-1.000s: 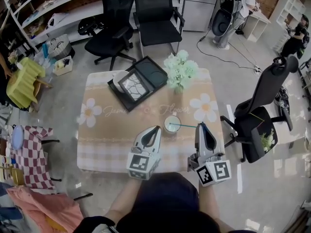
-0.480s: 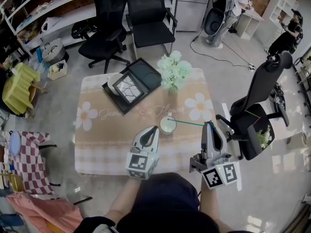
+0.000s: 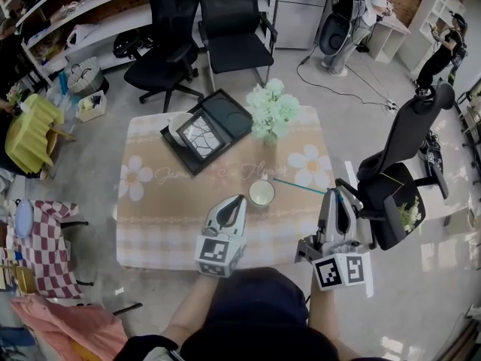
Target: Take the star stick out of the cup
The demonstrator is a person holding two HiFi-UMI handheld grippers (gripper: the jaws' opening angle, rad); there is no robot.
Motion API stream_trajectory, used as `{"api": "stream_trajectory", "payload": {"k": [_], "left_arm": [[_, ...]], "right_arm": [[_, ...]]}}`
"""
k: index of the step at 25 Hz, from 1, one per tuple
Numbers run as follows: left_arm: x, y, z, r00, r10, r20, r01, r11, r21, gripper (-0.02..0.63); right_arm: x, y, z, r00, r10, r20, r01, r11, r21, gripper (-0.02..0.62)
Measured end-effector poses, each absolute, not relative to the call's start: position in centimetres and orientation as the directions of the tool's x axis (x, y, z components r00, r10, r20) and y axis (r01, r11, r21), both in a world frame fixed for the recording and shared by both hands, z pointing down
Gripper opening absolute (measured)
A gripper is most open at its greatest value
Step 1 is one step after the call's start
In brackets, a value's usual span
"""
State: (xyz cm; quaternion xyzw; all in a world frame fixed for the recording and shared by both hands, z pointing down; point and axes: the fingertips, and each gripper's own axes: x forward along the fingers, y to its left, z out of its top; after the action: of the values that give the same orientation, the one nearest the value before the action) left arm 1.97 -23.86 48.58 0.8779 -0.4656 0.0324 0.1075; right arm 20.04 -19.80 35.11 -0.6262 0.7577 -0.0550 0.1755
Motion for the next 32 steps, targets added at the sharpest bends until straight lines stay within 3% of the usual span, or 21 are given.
{"api": "stream_trajectory", "payload": {"k": [7, 14, 32], "left_arm": [[1.8, -23.6, 48.8, 0.559, -0.813, 0.163, -0.828, -0.537, 0.164, 0.011], [1.9, -23.6, 48.9, 0.564, -0.810, 0.162, -0.825, -0.544, 0.154, 0.011], [1.9, -23.6, 49.3, 0.563, -0.806, 0.182, -0.826, -0.538, 0.168, 0.011]], "right_arm": [[21.2, -19.8, 36.6, -0.089, -0.980, -0.180, -0.941, 0.142, -0.308, 0.014], [21.4, -20.4, 40.0, -0.056, -0.996, -0.073, -0.965, 0.073, -0.253, 0.014], [20.7, -21.2, 42.8, -0.065, -0.997, 0.035, -0.984, 0.058, -0.171, 0.014]]}}
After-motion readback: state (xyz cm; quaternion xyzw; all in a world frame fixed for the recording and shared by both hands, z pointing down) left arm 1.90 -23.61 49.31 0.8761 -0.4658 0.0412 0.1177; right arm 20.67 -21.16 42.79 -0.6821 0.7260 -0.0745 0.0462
